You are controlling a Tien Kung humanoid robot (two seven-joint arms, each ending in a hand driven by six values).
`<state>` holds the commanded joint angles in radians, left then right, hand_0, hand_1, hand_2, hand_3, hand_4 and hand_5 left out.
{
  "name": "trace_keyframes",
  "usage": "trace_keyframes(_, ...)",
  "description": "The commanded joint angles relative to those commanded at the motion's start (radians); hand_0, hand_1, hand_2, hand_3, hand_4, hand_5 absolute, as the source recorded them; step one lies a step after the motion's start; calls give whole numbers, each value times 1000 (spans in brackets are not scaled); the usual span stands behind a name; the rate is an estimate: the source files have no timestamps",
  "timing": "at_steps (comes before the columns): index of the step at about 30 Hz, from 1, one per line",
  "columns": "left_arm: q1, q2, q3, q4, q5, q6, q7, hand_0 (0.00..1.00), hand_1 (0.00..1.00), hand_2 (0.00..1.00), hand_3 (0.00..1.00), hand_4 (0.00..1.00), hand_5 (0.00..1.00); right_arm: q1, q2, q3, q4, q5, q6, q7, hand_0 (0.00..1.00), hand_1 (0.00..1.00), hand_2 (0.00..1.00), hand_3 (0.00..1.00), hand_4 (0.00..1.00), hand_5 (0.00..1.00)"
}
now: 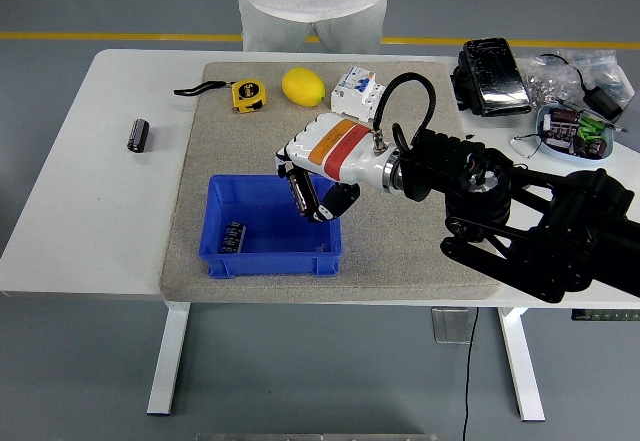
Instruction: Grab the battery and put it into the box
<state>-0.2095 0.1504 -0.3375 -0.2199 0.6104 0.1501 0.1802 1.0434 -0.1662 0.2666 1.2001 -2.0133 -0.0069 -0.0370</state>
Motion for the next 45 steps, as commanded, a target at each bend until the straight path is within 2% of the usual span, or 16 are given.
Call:
trace_keyframes(4, -3, 1, 10, -1, -13, 4, -5, 740, 733, 792, 658, 657, 552, 5, 3, -9, -9, -6, 10, 5, 722, 702, 808, 873, 977, 250)
trace_keyframes(5, -3, 1, 10, -1, -13, 4, -5, 741, 733, 793, 658, 657, 551, 6, 2, -10, -9, -6, 10, 5, 774, 767, 894, 940, 983, 240)
trace_keyframes(16, -2, -2, 5, -1, -6, 5, -2, 740, 733, 793, 658, 656, 549, -2, -22, 35, -3, 1, -4, 7, 783, 783, 907, 951, 982, 237)
trace_keyframes(20, 0, -2, 7, -1, -6, 3, -1, 740, 733, 793, 658, 656, 549, -26, -54, 83, 4, 8, -35, 6, 783, 781, 907, 951, 981, 238)
trace_keyframes(22, 1, -2, 9, 0, -9, 4, -2, 740, 733, 793, 658, 656, 549, -46, -78, 110, 1, 37, -82, 7, 783, 781, 907, 951, 981, 238)
trace_keyframes(23, 2, -2, 8, 0, -10, 5, -3, 740, 733, 792, 657, 655, 549, -56, -88, 121, -3, 63, -110, 7, 773, 771, 882, 938, 974, 275)
trace_keyframes(25, 2, -2, 11, 0, -13, 5, -4, 740, 733, 792, 657, 655, 549, -82, -111, 138, -18, 123, -169, 10, 773, 771, 882, 938, 974, 275)
trace_keyframes(28, 2, -2, 11, 1, -12, 7, -6, 740, 733, 792, 657, 655, 549, -132, -142, 152, -30, 253, -288, 52, 773, 771, 882, 938, 974, 275)
trace_keyframes(29, 3, -3, 8, 1, -8, 7, -5, 739, 732, 792, 657, 654, 547, -154, -152, 158, -26, 299, -330, 82, 782, 779, 850, 910, 998, 502)
trace_keyframes(32, 3, -4, 3, 2, 2, 7, -3, 739, 732, 792, 657, 654, 547, -211, -180, 176, 3, 429, -398, 174, 782, 779, 850, 910, 998, 502)
trace_keyframes(34, 4, -5, 0, 2, 8, 8, -2, 739, 732, 792, 657, 654, 547, -259, -199, 200, 27, 513, -406, 241, 782, 779, 850, 910, 998, 502)
trace_keyframes(35, 5, -6, -2, 2, 12, 8, -2, 739, 732, 791, 656, 654, 547, -274, -205, 209, 35, 552, -403, 262, 803, 790, 841, 887, 998, 657)
trace_keyframes(38, 5, -8, -10, 2, 26, 7, 2, 739, 732, 791, 656, 654, 547, -342, -222, 266, 56, 680, -379, 318, 803, 790, 841, 887, 998, 657)
trace_keyframes(40, 6, -7, -14, 3, 34, 5, 4, 739, 732, 791, 656, 654, 547, -396, -231, 325, 69, 765, -369, 320, 803, 790, 841, 887, 998, 657)
trace_keyframes(41, 6, -8, -16, 3, 38, 4, 5, 739, 732, 792, 656, 654, 546, -418, -234, 352, 73, 810, -370, 316, 803, 787, 821, 847, 998, 709)
trace_keyframes(45, 9, -7, -24, 4, 52, 3, 8, 739, 732, 792, 656, 654, 546, -502, -242, 458, 95, 973, -385, 273, 803, 787, 821, 847, 998, 709)
